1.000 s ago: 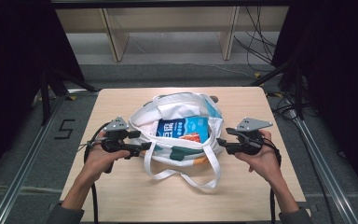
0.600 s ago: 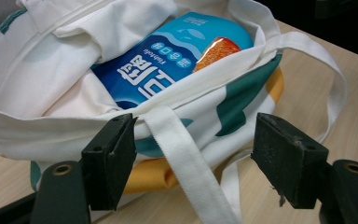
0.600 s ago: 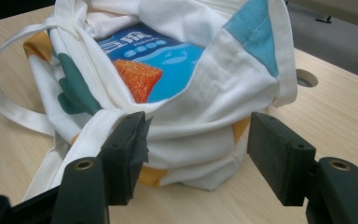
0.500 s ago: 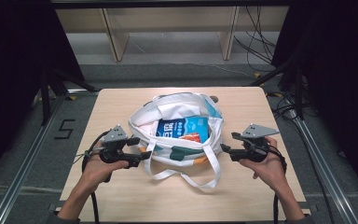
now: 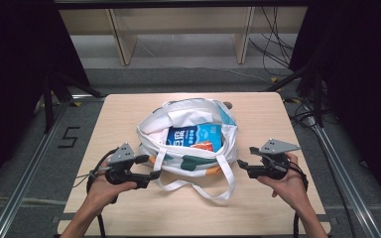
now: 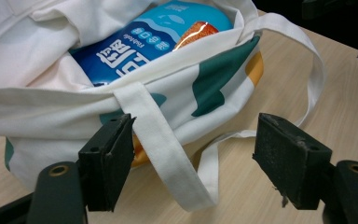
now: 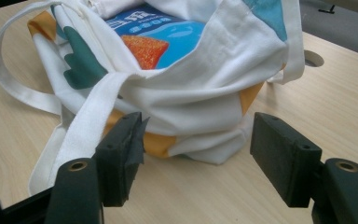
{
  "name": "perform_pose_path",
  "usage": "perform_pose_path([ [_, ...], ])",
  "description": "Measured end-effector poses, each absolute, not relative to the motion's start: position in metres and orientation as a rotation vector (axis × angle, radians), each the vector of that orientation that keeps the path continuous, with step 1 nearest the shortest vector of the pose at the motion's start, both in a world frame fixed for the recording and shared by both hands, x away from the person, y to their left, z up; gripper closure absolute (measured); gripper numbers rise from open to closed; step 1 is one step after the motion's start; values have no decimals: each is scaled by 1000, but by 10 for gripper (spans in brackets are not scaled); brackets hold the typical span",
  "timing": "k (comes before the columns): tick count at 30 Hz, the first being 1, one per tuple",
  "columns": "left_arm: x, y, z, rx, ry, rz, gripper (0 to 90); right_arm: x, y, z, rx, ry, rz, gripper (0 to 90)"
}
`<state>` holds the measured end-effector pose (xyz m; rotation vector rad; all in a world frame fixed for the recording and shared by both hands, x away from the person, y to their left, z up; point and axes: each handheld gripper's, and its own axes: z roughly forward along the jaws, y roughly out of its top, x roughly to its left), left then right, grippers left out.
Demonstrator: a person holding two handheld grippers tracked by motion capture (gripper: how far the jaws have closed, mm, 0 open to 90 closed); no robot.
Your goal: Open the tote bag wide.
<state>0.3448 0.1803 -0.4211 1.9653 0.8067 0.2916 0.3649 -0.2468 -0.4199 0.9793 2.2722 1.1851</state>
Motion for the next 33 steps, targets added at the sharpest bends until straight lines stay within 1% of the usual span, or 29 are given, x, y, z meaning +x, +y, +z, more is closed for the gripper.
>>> perform_pose_path([
  [1, 343, 180, -422, 1965, 809, 285, 277, 364, -247, -421, 966, 2271, 1188, 350],
  [2, 341, 180, -425, 1956, 799, 278, 274, 360, -246, -421, 1020, 2281, 1195, 347],
  [5, 336, 182, -429, 1971, 804, 296, 264, 360, -249, -424, 967, 2269, 1200, 337],
  [8, 333, 184, -435, 1974, 794, 287, 255, 353, -249, -427, 1033, 2267, 1199, 317],
  [9, 332, 184, -436, 1972, 805, 289, 251, 355, -251, -428, 990, 2262, 1194, 301],
  [10, 330, 184, -438, 1962, 823, 286, 244, 352, -250, -429, 1029, 2265, 1197, 283],
  [16, 324, 184, -450, 1955, 821, 287, 220, 345, -252, -436, 1038, 2279, 1182, 276],
  [19, 323, 184, -455, 1963, 793, 290, 208, 343, -254, -440, 1011, 2273, 1174, 275],
  [20, 321, 183, -457, 1944, 827, 272, 201, 340, -252, -441, 1049, 2268, 1182, 276],
  [21, 320, 184, -458, 1957, 819, 273, 200, 341, -254, -443, 1007, 2265, 1178, 275],
  [25, 316, 184, -464, 1953, 805, 283, 194, 335, -255, -448, 1008, 2284, 1171, 276],
  [26, 314, 184, -465, 1946, 828, 281, 194, 332, -254, -449, 1039, 2278, 1182, 276],
  [30, 311, 186, -469, 1938, 819, 283, 183, 328, -257, -452, 1002, 2277, 1188, 275],
  [31, 309, 186, -471, 1928, 838, 273, 180, 324, -257, -452, 1036, 2276, 1188, 276],
  [33, 307, 187, -472, 1951, 821, 286, 174, 323, -259, -454, 1009, 2280, 1183, 275],
])
